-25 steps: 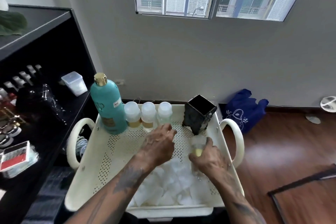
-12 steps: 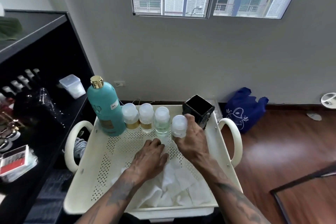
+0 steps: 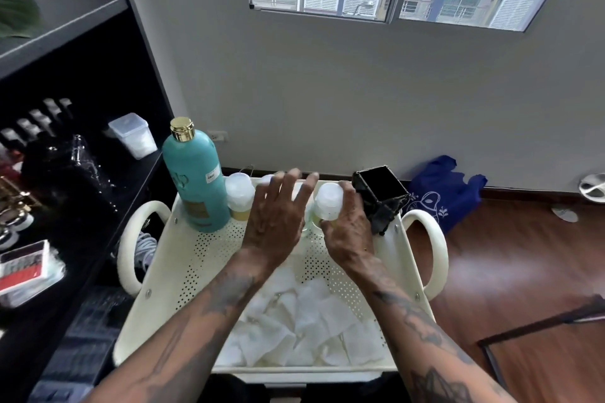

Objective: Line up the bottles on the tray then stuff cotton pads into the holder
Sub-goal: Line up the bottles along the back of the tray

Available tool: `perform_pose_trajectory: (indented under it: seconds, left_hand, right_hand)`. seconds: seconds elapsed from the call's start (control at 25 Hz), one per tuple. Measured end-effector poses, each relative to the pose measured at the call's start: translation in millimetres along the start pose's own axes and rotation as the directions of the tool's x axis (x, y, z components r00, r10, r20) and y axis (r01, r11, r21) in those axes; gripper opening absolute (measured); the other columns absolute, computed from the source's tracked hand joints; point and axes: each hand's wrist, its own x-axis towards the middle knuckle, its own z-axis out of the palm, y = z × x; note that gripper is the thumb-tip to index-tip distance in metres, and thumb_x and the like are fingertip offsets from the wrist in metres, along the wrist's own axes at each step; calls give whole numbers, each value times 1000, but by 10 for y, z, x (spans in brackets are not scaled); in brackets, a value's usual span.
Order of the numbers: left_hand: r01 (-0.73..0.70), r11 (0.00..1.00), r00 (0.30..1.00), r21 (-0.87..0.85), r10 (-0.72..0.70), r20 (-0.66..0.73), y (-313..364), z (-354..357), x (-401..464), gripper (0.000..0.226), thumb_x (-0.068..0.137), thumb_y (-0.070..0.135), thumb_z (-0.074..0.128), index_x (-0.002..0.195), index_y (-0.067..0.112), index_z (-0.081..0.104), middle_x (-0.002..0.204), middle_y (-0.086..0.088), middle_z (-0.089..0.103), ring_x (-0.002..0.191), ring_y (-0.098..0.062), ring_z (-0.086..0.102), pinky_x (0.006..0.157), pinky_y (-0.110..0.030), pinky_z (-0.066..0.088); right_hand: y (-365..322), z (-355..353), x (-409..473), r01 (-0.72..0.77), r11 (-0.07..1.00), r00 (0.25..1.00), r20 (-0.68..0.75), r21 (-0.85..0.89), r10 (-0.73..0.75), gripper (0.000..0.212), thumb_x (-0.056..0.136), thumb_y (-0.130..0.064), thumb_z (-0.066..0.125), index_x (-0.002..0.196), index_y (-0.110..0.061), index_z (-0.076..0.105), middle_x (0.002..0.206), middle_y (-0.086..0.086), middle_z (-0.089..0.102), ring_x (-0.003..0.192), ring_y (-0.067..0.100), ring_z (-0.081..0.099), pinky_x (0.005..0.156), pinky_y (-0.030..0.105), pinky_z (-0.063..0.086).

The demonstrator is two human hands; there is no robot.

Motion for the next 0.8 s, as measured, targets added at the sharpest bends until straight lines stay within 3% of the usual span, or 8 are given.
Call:
perform_pose_trajectory:
  seconds: [0.16,0.36,0.44,0.52,0.6,0.68,0.8]
  left_hand:
    - [-135,988,982,70,124,144,-94,-4,382,42,85,15,64,127,16,60,122,-7,60,110,-27,56,95,-39,41]
    - [-86,995,982,-57,94,167,-153,7,453,42,84,11,68,125,13,62,117,-8,60,107,-28,55,93,-38,47]
    - [-80,994,978,-75,93,189,-155,-18,469,44,83,14,71,126,15,62,116,-5,59,107,-25,53,92,-36,46]
    - [-79,993,976,-85,94,198,-166,-36,510,44,83,15,72,125,15,63,115,-5,58,107,-25,53,90,-35,45]
    - [-92,993,966,-75,107,234,-174,-73,575,44,82,17,75,125,15,63,114,-7,58,106,-26,54,89,-36,45]
    - [-103,993,950,-50,113,291,-183,-119,650,46,81,20,77,125,16,62,115,-8,58,105,-27,56,88,-37,46]
    - [-113,993,935,-34,118,334,-187,-142,730,46,82,20,77,125,17,61,116,-8,59,104,-27,59,89,-39,49]
  right_hand:
    - [40,33,77,-2,1000,1000,7,18,2,78,81,-3,71,146,-21,31,137,6,46,104,30,60,82,34,50]
    - [-33,-16,139,-5,1000,999,46,-26,6,80,84,-4,68,151,-21,26,141,7,42,108,33,58,86,43,53]
    - [-37,-11,-93,29,993,998,-54,-113,-36,79,81,-9,69,148,-21,29,136,10,42,106,31,56,82,42,53]
    - [-38,100,-438,130,972,981,-114,-196,-154,67,79,-17,71,138,-20,39,129,10,46,110,28,51,88,40,51]
    - [-59,260,-644,210,952,977,82,-223,-196,55,86,-32,64,137,-23,46,139,9,44,125,30,45,99,41,43]
    - [-73,413,-639,215,941,925,365,-261,-111,56,95,-47,49,147,-32,36,159,7,24,145,28,22,111,43,27]
    - [-83,559,-565,233,911,874,483,-340,-43,57,99,-54,33,151,-33,28,164,4,14,150,27,6,117,48,14]
